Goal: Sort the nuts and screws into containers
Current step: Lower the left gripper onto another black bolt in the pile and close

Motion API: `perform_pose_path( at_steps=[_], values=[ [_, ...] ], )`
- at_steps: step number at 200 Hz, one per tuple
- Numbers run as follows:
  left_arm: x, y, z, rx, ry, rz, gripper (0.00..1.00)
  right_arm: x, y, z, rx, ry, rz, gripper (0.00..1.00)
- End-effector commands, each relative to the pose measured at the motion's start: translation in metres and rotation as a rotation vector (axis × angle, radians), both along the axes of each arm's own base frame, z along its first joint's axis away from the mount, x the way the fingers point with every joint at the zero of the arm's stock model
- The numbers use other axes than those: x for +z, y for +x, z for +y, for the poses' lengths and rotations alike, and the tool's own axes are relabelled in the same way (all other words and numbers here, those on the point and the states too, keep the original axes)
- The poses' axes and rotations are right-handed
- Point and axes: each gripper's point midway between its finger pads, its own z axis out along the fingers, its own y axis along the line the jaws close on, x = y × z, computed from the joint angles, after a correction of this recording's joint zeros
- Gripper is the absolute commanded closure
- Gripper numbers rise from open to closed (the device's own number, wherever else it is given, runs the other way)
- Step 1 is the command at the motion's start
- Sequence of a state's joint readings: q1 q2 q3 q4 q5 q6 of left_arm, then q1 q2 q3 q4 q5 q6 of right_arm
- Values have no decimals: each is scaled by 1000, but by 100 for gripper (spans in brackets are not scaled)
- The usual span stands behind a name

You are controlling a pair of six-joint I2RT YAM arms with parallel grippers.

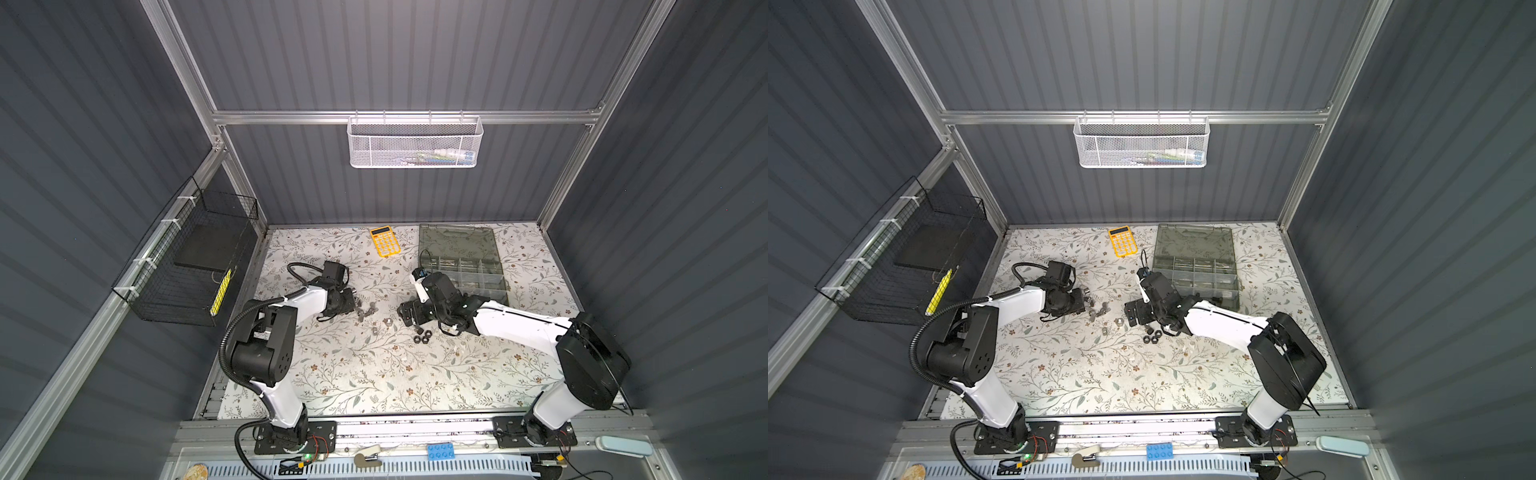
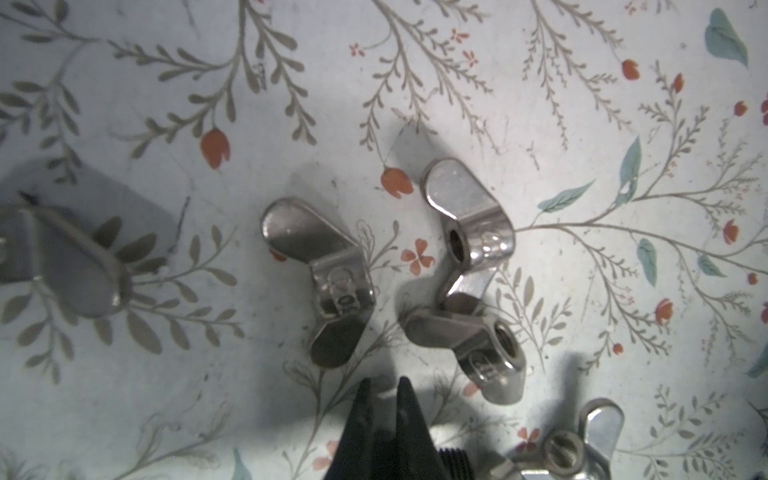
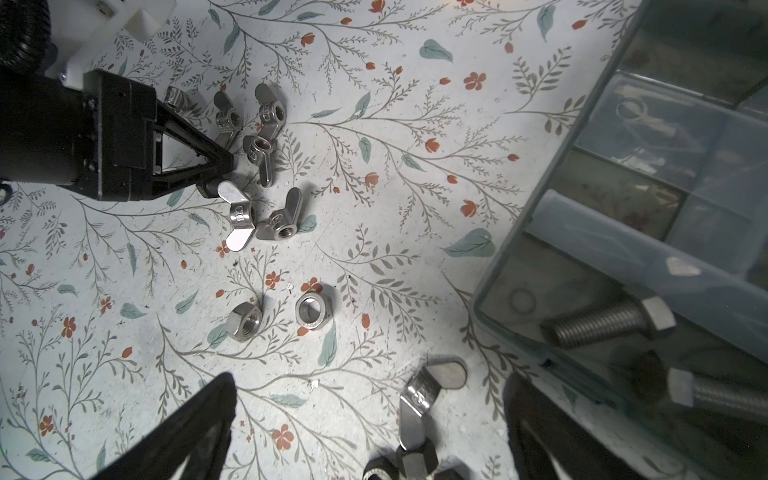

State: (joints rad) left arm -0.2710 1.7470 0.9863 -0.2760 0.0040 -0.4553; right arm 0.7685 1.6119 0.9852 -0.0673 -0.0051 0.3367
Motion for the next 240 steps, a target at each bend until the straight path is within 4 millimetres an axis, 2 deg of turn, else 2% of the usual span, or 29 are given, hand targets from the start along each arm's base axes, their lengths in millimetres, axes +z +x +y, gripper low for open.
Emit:
perform_pose_path(
  at_steps=[1,186,195,209,223,240],
  values=[
    [8,-5,1,-2,-15,-3,94,5,0,1,-3,13,-11,1],
    [30,-6,-2,-12,-36,-37,95,2,0,2,-2,11,-4,1],
    [31,-7,-2,-11,-40,-36,94,2,0,2,-2,10,-4,1],
    [32,-9,-2,-12,-42,-36,87,3,0,2,-1,12,-4,1],
    [34,-12,-4,-21,-42,-40,97,3,0,2,-2,14,-5,1],
    [35,-13,-5,-23,-43,-42,97,3,0,2,-2,13,-3,1]
  ],
)
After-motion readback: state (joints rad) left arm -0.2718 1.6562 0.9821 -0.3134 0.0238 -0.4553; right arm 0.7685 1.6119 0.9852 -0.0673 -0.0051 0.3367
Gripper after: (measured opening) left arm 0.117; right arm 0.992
